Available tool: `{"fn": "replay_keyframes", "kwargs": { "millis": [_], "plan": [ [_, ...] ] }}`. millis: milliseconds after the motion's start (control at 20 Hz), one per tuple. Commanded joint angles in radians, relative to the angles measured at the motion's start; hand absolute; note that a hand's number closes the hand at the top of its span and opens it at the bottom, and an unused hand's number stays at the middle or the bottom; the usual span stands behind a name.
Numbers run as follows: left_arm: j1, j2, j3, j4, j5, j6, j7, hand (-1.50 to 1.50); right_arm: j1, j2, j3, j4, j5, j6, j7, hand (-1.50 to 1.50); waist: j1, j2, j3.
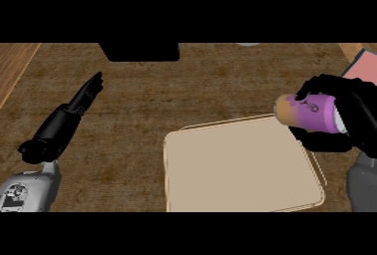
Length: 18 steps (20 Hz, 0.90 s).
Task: Pick the can from the tray and place it in the cardboard box
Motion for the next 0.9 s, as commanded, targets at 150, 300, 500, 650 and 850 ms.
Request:
{"fn": "replay_keyframes", "kwargs": {
  "millis": [150, 300, 500, 650, 850],
  "plan": [
    [-0.030, 0.004, 0.022, 0.018, 0.012, -0.009, 0.001, 0.00, -0.187, -0.109, -0.267, 0.134, -0.105, 0.019, 0.129, 1.50, 0.008, 0.004, 0.000],
    [0.062, -0.002, 0.004, -0.015, -0.002, -0.016, -0.044, 0.00, -0.241, -0.181, -0.316, 0.329, -0.106, -0.050, 0.081, 1.50, 0.021, 0.005, 0.001],
    [-0.037, -0.023, -0.012, 0.046, -0.025, -0.002, -0.020, 0.00, -0.292, -0.323, -0.340, 0.561, -0.065, -0.130, -0.034, 1.50, 0.018, 0.009, 0.001],
    [0.000, -0.024, -0.020, 0.016, -0.041, 0.006, -0.039, 0.00, -0.359, -0.401, -0.295, 0.725, -0.019, -0.083, -0.039, 1.50, 0.032, 0.009, 0.001],
    [-0.010, -0.028, -0.020, 0.020, -0.018, -0.016, -0.029, 0.00, -0.331, -0.493, -0.272, 0.885, 0.007, 0.031, -0.085, 1.50, 0.033, 0.013, 0.001]
  ]
}}
